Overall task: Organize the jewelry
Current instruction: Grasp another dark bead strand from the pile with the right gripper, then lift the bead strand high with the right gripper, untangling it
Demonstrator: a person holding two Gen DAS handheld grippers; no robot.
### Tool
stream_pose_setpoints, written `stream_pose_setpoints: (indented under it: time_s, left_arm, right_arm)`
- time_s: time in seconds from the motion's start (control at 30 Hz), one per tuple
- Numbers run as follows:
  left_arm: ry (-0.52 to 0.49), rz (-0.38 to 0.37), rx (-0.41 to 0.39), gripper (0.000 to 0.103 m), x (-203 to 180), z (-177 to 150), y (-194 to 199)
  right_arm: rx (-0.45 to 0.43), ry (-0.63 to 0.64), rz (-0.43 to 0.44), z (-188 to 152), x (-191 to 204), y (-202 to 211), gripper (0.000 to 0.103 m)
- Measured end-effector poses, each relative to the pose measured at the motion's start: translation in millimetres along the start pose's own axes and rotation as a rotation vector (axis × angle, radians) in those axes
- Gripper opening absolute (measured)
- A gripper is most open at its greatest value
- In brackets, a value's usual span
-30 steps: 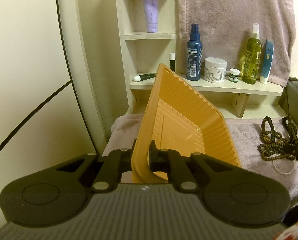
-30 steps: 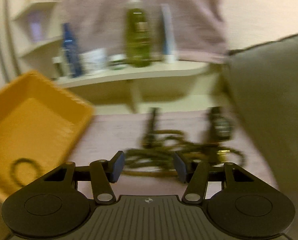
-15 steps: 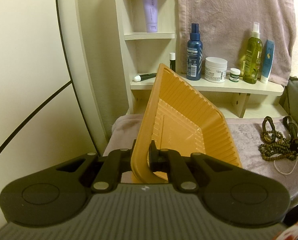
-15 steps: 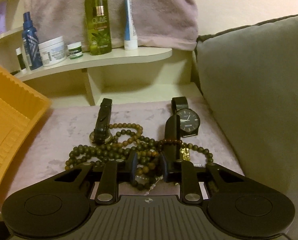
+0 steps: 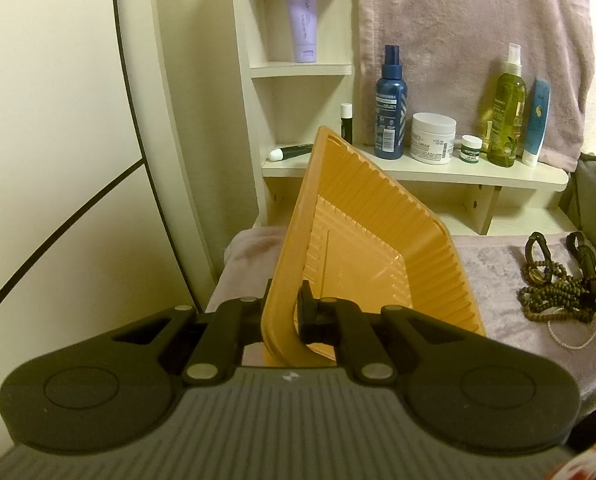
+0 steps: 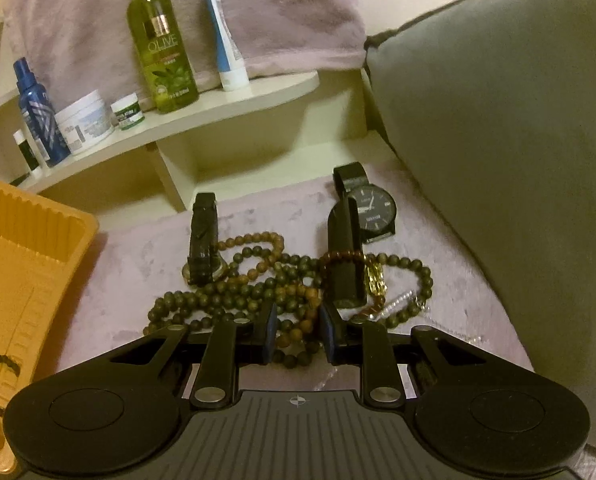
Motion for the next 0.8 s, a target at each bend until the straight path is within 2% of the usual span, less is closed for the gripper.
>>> stream_pose_setpoints:
  time_s: [0.27,0.3,0.37,0.57,0.8]
  left_arm:
    - [0.0,0.001,0.001,0.007,-1,0,0]
    - [-0.001,0.001,0.001,0.007,-1,0,0]
    - [-0.001,0.002,0.001,0.007,-1,0,0]
    - [0.0,-0.001,0.003,0.007,-1,1,1]
    - [0.005,0.0,0.004,0.007,0,1,2]
  right_arm:
    - [-0.016,-0.079,0.036,-1,-6,0,0.024]
    - [-0.052,-0.083,0.031,3,-8,1,0.014]
    - [-0.061,-0.09,0.033,3,-9,4,0.008]
    - [-0.071,-0.071,0.05,6,-7,8,0.007]
    - [-0.174,0.042,0.118,43,23,38,0.006]
Point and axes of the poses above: each gripper's, at about its wrist camera, not at the fingertips, and y roughly against the way its jaws point, x to its left, z to its top, the point moved 10 cm from there along -y, roughly the way its jaws point, and after that the axes turned 6 degrees about y, right-handed, at the moved point
